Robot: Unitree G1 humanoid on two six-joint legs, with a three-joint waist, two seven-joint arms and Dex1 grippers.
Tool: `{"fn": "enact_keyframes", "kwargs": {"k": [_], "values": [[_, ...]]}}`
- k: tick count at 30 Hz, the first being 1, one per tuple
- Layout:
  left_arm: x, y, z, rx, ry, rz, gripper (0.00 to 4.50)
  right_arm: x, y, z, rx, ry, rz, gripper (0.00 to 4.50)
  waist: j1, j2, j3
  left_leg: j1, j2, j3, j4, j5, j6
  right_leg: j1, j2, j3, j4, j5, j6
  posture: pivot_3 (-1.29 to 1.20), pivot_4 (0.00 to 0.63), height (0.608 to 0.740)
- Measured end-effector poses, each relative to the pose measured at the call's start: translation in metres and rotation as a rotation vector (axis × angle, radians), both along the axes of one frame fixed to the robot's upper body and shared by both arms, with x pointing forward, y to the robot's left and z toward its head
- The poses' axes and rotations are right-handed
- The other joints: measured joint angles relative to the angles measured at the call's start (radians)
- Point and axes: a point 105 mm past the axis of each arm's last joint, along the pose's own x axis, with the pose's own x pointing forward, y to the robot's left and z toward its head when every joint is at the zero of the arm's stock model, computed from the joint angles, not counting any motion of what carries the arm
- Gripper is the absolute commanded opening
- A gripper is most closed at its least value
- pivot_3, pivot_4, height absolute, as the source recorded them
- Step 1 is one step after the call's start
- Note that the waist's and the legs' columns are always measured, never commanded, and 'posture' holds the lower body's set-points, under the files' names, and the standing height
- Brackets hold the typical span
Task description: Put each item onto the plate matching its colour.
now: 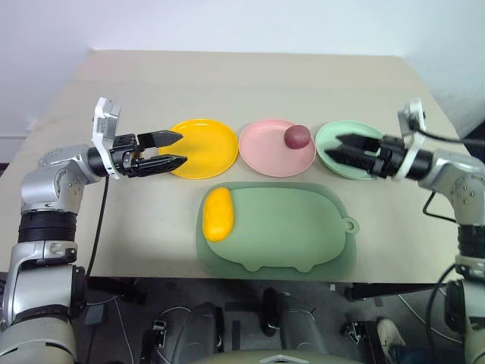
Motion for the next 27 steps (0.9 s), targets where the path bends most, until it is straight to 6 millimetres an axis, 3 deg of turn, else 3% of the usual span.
{"fn": "enact_keyframes", "kwargs": {"k": [3, 9, 17, 27], "values": [[-0.003, -0.001, -0.004, 0.013, 0.044, -0.028, 4.5, -0.013, -0.006, -0.001, -0.007, 0.006, 0.078, 4.48, -0.003, 0.0, 0.0, 0.001, 0.0, 0.001, 0.0, 0.0, 0.0, 0.0, 0.001, 0.0, 0.0, 0.0, 0.0, 0.0, 0.15, 0.74], [-0.021, -0.005, -0.009, 0.083, 0.232, -0.121, 4.5, -0.006, -0.009, -0.003, -0.016, -0.002, 0.066, 4.48, -0.001, 0.0, 0.0, 0.001, 0.001, 0.0, 0.0, 0.001, -0.002, 0.0, 0.001, 0.0, 0.0, 0.0, 0.0, 0.0, 0.15, 0.74], [-0.043, -0.017, 0.008, 0.169, 0.419, -0.088, 4.5, 0.0, 0.002, -0.009, 0.026, -0.009, 0.066, 4.48, 0.005, -0.001, 0.0, 0.001, 0.0, -0.003, 0.0, 0.003, -0.005, 0.0, 0.0, 0.001, 0.001, 0.0, 0.0, 0.0, 0.15, 0.74], [-0.048, -0.015, -0.035, 0.3, 0.555, 0.12, 4.5, 0.008, 0.007, -0.017, 0.023, -0.008, 0.029, 4.48, 0.007, 0.0, 0.0, 0.001, 0.0, -0.003, 0.0, 0.004, -0.007, 0.001, 0.001, 0.001, 0.001, 0.0, 0.0, 0.0, 0.15, 0.74]]}}
